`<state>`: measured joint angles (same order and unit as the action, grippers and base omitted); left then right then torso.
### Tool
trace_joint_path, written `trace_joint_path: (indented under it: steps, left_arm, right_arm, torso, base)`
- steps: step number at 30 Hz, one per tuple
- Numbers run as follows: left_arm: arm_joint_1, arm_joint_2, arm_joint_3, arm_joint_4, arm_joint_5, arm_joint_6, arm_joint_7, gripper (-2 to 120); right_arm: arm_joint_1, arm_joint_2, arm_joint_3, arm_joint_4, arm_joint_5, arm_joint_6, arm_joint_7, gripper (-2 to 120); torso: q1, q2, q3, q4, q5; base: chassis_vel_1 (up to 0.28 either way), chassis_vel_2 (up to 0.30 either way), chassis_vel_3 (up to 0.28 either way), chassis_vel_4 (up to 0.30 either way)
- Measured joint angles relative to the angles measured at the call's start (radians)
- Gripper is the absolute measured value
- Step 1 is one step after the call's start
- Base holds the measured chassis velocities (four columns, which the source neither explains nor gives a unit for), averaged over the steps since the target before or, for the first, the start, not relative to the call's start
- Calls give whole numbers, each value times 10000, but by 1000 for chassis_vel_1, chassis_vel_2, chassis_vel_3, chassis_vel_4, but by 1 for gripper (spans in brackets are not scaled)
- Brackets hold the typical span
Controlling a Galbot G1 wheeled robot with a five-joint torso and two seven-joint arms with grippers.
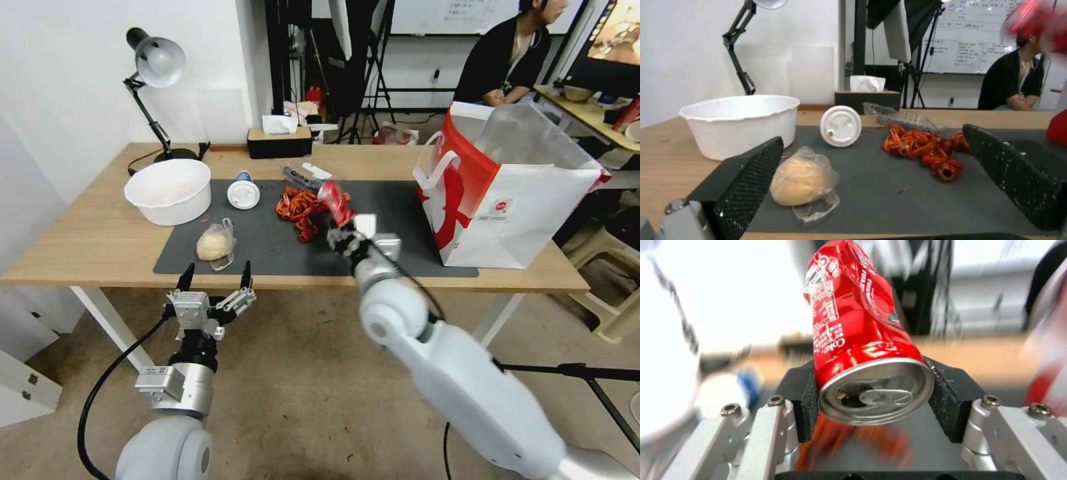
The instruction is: Pick up the trash from the table and place it into the takeout bag.
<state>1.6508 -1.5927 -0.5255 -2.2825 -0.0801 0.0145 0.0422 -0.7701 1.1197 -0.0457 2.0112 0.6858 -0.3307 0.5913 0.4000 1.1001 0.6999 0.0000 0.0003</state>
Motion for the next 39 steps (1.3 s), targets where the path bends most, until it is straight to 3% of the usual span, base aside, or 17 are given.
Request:
trace_joint_path:
  steps: [5,8,12,14,21,26,28,30,32,34,38,39]
  left_arm:
    - [22,-4,40,-23,6,11,7,100]
    - [51,-17,99,-51,34,12,18,100]
    - [58,-24,120,-73,45,10,24,100]
    - [62,-26,137,-100,50,5,32,100]
    - [64,-26,155,-157,55,-1,43,100]
    - [68,-8,152,-184,55,-1,50,100]
    - [71,-4,152,-187,55,-1,50,100]
    - [77,3,152,-190,55,-1,51,100]
    - [81,8,149,-191,54,-1,51,100]
    - [94,23,143,-195,54,-1,51,100]
    - [112,31,143,-202,52,-2,51,100]
    - [128,36,143,-209,52,-14,51,100]
  right_arm:
    - [230,-586,1362,239,-1004,411,-683,50]
    - [600,-1296,2502,382,-837,-95,-497,50]
    - [795,-1600,2901,308,-611,-539,-125,50]
    - [996,-1875,3391,-7,-422,-1371,450,50]
    - [1028,-2005,3769,-265,-18,-2333,1067,50]
    - [983,-2013,3892,-203,187,-2585,1208,70]
    - [975,-2011,3909,-191,200,-2603,1215,72]
    - [954,-2009,3948,-172,221,-2629,1222,84]
    - [932,-2010,3977,-164,228,-2633,1224,87]
    - [853,-2017,4104,-113,305,-2545,1179,97]
    - [758,-2046,4228,69,699,-1649,787,100]
    - [377,-2122,4451,559,1370,-66,-147,100]
  torso:
    - [1,0,0,-1,2]
    - [0,0,0,-2,0]
    - [0,0,0,-1,-2]
    - [1,-1,0,0,-3]
    - [1,-1,1,0,-1]
    - [1,0,1,0,-2]
    - [1,-1,1,0,-3]
    - [1,0,1,1,-3]
    - [0,0,1,1,-4]
    - [0,-1,1,0,-2]
    - [0,-1,1,0,-2]
    - [1,-1,1,1,-4]
  base:
    - [0,0,0,0]
    - [0,0,0,0]
    - [0,0,0,0]
    - [0,0,0,0]
    - [0,0,0,0]
    - [0,0,0,0]
    - [0,0,0,0]
    - [0,0,0,0]
    - [0,0,0,0]
    - [0,0,0,0]
    - [0,0,0,0]
    - [0,0,0,0]
